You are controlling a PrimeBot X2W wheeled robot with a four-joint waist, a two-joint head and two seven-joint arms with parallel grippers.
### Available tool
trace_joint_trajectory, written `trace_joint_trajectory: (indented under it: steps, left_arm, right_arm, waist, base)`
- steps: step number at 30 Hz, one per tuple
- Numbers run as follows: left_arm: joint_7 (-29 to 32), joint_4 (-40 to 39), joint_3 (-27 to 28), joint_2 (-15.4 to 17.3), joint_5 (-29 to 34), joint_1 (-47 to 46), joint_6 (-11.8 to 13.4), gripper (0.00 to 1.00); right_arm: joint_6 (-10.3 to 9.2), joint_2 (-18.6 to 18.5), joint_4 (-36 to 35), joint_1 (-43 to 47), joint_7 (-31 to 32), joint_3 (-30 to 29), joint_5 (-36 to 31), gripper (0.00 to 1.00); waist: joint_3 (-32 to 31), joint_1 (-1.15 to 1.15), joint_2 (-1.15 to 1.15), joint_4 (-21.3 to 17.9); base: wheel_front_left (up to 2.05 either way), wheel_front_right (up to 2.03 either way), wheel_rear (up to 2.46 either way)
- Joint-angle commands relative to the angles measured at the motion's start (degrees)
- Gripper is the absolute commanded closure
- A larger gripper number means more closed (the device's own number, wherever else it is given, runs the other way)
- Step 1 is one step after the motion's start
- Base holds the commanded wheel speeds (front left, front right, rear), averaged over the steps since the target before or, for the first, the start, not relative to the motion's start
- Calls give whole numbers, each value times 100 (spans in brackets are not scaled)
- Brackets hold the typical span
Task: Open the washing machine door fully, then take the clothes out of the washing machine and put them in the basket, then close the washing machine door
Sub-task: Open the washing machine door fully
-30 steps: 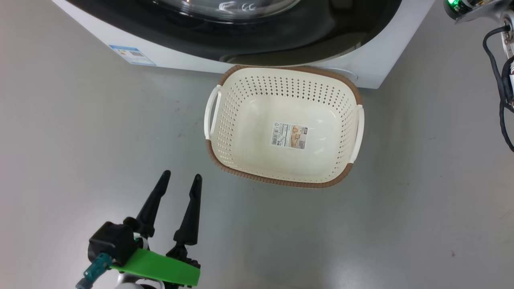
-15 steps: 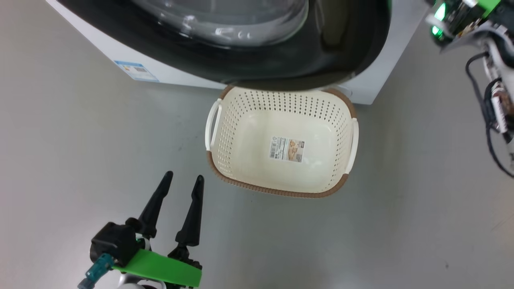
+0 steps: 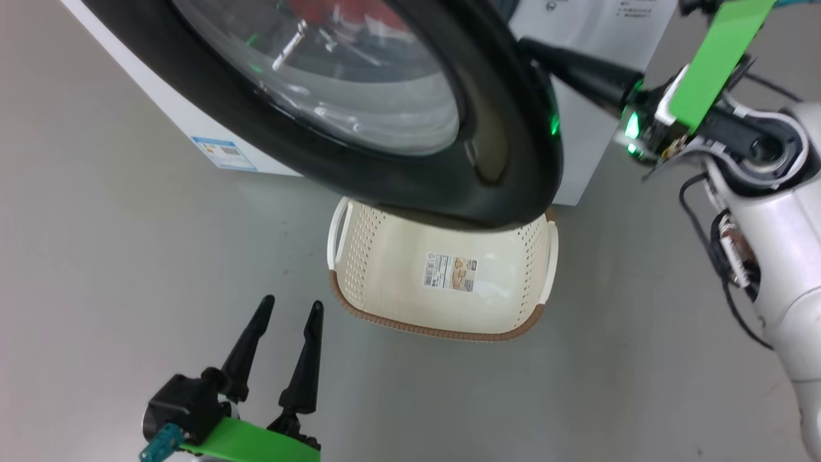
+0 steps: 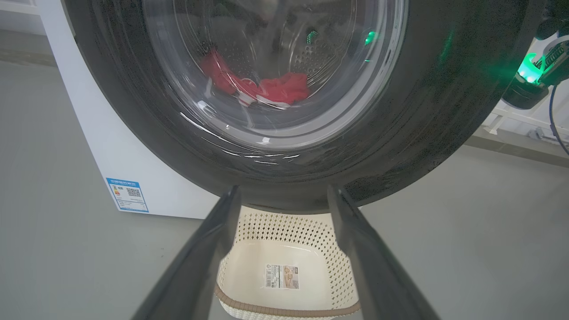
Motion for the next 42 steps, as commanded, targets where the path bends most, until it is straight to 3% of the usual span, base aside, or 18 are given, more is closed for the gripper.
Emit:
trace_joint_trajectory:
  steps: [1,23,34,36,39,42]
  left_arm:
    - [-70,-119,202,82,49,85,-26,0]
    - [-70,-227,182,82,131,414,21,0]
    - [-70,-299,216,82,97,467,33,0]
    - [-70,-296,240,82,98,494,33,0]
    - [-70,-272,311,82,134,546,27,0]
    - [-70,-249,370,82,201,590,16,0]
  right_arm:
    - [2,172,-210,213,70,117,-101,100]
    - [2,531,-646,1015,552,290,-187,100]
    - [2,541,-609,1123,426,114,-329,100]
    - [2,519,-573,1174,351,37,-357,86]
    - [2,458,-523,1362,163,-94,-459,1]
    - [2,428,-526,1573,63,-164,-505,0]
  waist:
    - [-123,0,0,-22]
    - [-600,0,0,114]
    - [-673,0,0,106]
    - [-713,0,0,73]
    - [-808,0,0,-18]
    - [-877,0,0,-112]
  base:
    - [0,0,0]
    - [0,0,0]
    - [0,0,0]
    - [0,0,0]
    - [0,0,0]
    - [0,0,0]
